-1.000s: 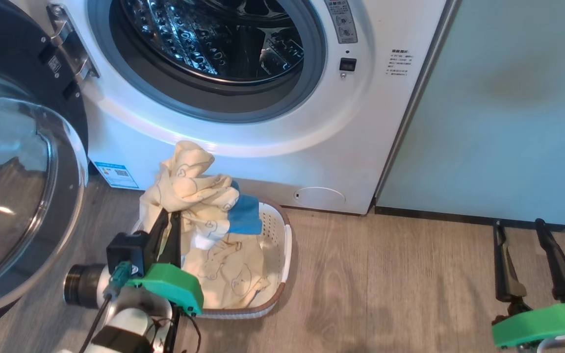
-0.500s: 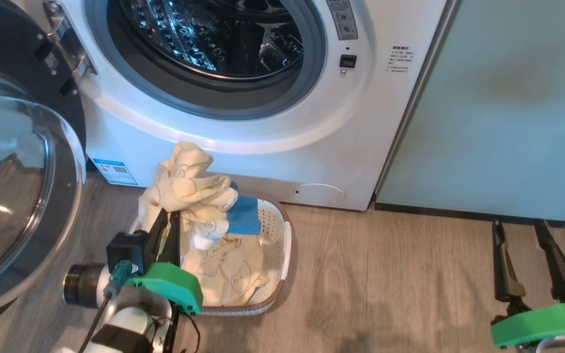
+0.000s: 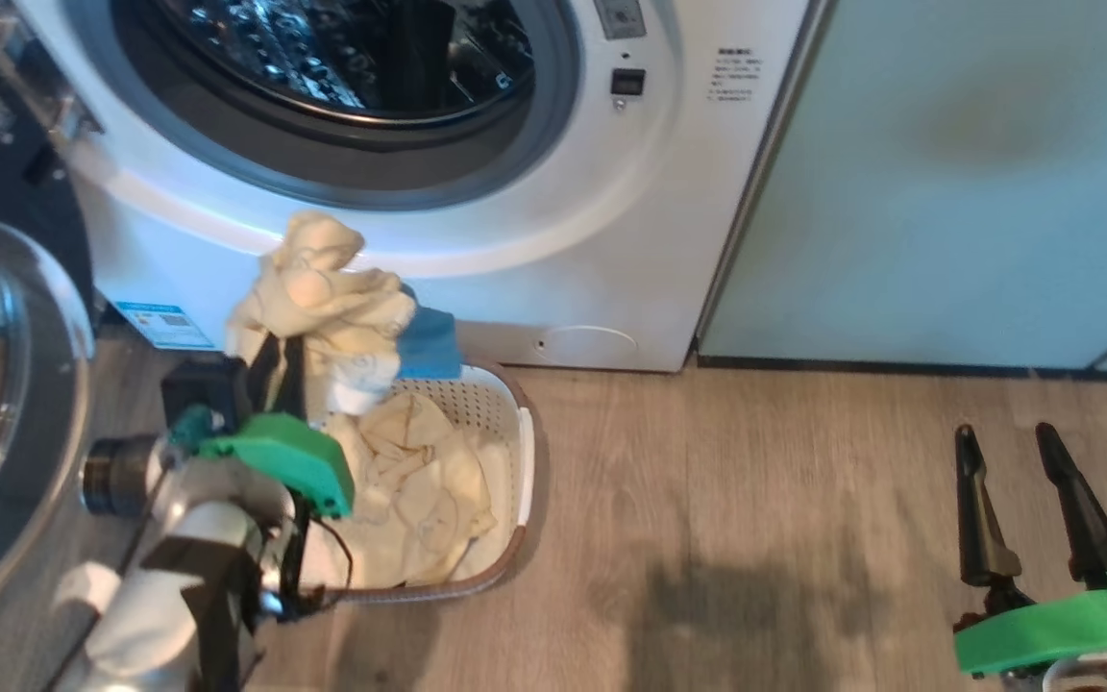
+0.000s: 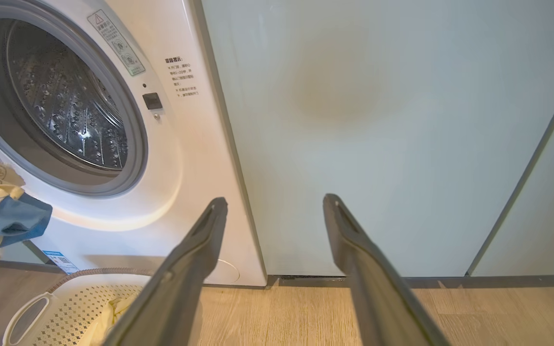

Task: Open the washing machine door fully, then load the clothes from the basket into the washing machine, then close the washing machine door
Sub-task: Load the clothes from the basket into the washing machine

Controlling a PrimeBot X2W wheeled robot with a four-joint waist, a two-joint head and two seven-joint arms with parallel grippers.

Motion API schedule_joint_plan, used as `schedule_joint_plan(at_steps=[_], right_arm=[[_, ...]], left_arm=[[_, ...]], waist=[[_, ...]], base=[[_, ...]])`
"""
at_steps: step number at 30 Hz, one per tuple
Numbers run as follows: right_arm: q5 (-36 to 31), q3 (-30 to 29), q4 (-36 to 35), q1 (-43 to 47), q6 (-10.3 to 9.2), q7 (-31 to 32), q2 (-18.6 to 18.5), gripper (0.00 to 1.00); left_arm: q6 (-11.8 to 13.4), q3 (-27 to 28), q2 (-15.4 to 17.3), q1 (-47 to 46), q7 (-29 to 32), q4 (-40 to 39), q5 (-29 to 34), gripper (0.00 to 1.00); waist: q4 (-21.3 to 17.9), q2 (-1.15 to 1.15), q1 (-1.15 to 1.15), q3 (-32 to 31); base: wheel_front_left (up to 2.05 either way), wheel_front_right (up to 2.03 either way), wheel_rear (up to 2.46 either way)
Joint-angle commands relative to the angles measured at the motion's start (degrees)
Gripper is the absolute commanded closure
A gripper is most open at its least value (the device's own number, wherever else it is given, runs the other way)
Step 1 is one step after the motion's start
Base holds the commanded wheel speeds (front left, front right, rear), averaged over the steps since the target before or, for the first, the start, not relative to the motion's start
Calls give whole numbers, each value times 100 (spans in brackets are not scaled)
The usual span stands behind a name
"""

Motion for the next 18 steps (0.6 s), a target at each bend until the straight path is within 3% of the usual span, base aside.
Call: schedule_joint_plan(at_steps=[1,12,18], right_arm=[[68,138,-166,-292,-16,-105,-39,0],[230,197,-114,-581,-16,-257,-39,0],[389,282,-30,-862,-16,-320,-39,0]], left_arm=[[-79,304,256,-489,24,77,-54,100],[-386,476,445,-1726,126,1042,-183,100],[-584,482,652,-2646,474,1373,-178,100]], waist=[[-160,0,0,178],[-494,0,0,935],[-617,0,0,1445]], base=[[0,0,0],[0,0,0],[0,0,0]])
